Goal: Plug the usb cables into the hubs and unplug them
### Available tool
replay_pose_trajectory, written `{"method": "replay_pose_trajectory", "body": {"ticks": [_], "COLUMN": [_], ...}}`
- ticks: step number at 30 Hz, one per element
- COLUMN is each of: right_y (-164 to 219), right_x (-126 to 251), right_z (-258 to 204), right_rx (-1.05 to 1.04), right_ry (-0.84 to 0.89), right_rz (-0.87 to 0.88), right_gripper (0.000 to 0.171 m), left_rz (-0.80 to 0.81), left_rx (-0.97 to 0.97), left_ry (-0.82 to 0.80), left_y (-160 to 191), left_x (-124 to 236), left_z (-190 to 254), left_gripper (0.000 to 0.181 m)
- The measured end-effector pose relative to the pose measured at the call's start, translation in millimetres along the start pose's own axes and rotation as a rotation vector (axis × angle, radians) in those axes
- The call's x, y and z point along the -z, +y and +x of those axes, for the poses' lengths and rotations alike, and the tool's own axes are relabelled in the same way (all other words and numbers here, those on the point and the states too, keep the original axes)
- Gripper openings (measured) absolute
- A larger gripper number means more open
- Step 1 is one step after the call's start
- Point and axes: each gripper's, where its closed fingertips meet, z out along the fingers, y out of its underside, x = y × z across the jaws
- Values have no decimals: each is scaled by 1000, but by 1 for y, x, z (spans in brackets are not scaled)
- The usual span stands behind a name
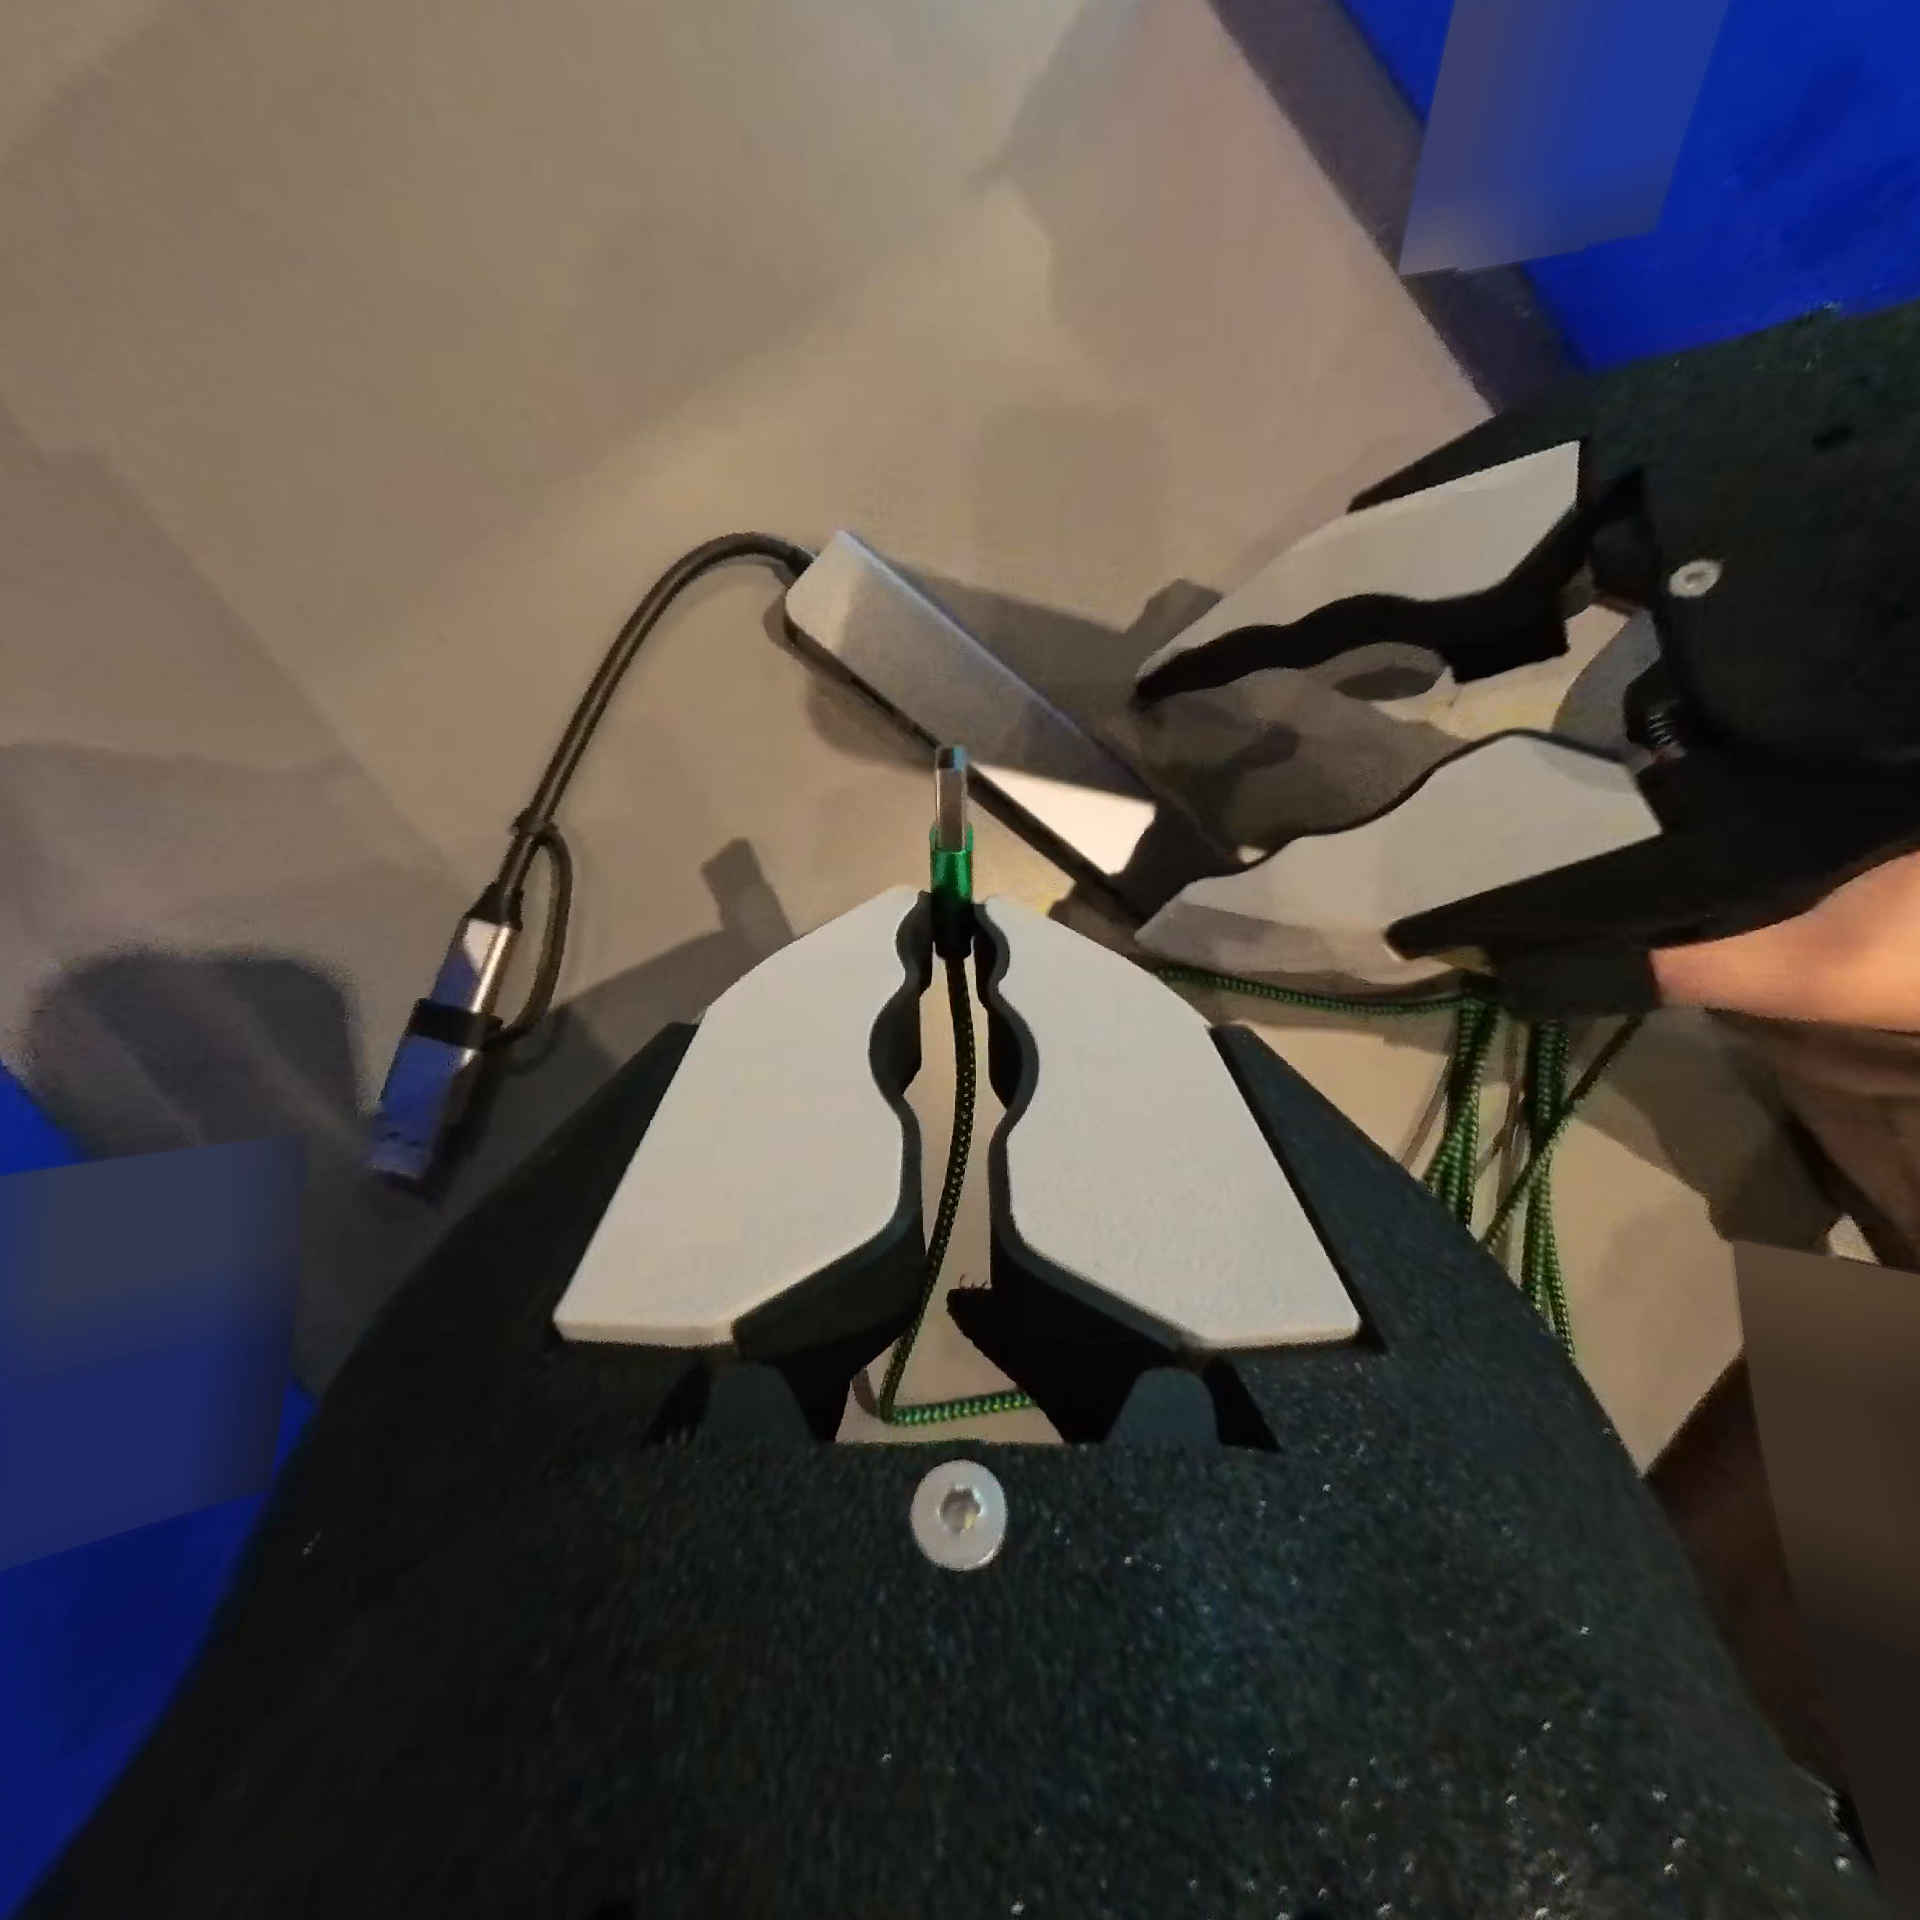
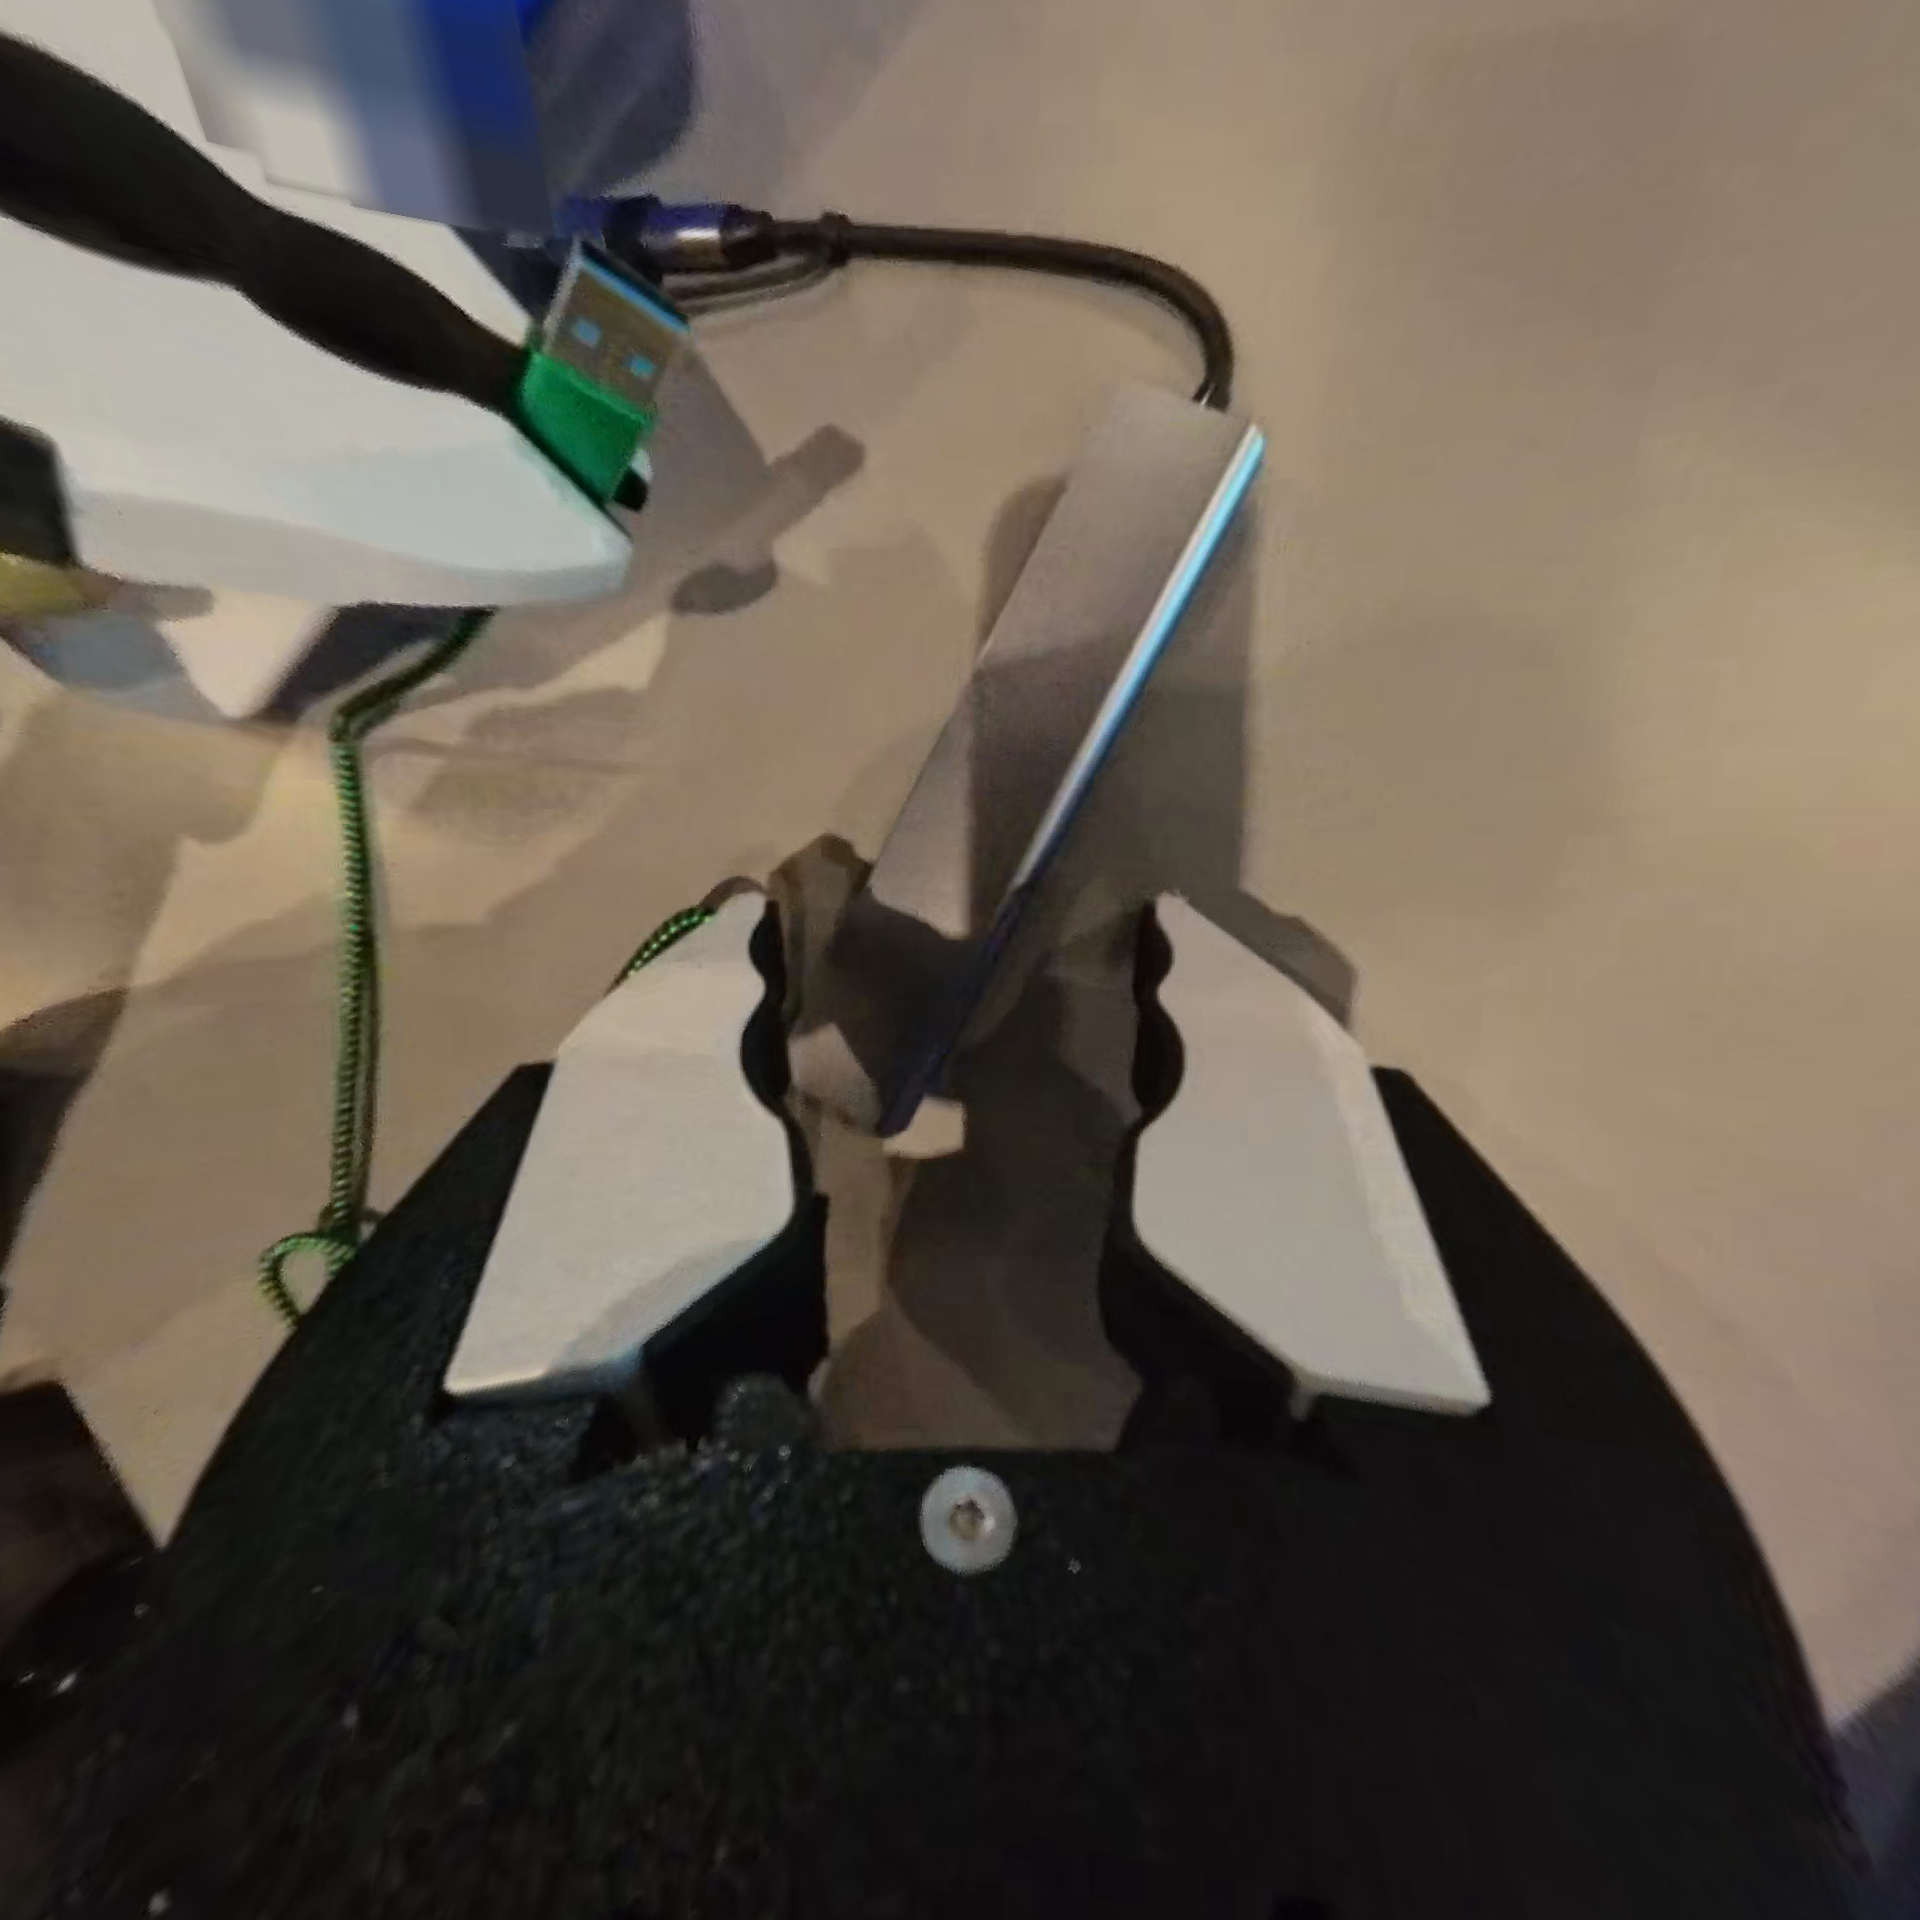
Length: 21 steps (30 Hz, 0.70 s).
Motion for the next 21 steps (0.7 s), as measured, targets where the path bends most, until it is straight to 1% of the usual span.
{"method": "replay_pose_trajectory", "body": {"ticks": [2,5,7,10,12,13,15,17,18,21], "right_y": [-4,-18,-31,-41,-39,-37,-37,-37,-37,-37], "right_x": [-1,3,3,-10,-21,-25,-29,-30,-31,-30], "right_z": [5,12,20,20,21,22,22,20,18,20], "right_rx": [30,38,3,-11,34,51,85,110,114,143], "right_ry": [53,75,57,27,84,116,175,207,201,190], "right_rz": [-5,-2,-23,-124,-231,-285,-348,-379,-378,-350], "right_gripper": [62,63,68,73,71,69,57,39,35,33], "left_rz": [15,27,27,25,27,30,35,44,50,68], "left_rx": [-4,-4,2,1,-2,-3,0,7,8,6], "left_ry": [-5,-9,-17,-30,-43,-48,-60,-52,-50,-45], "left_y": [-1,-2,-1,1,1,1,1,1,1,-1], "left_x": [3,7,9,11,13,14,17,18,19,22], "left_z": [-1,-2,-4,-6,-7,-8,-11,-12,-12,-13], "left_gripper": [7,7,7,7,7,7,7,7,7,7]}}
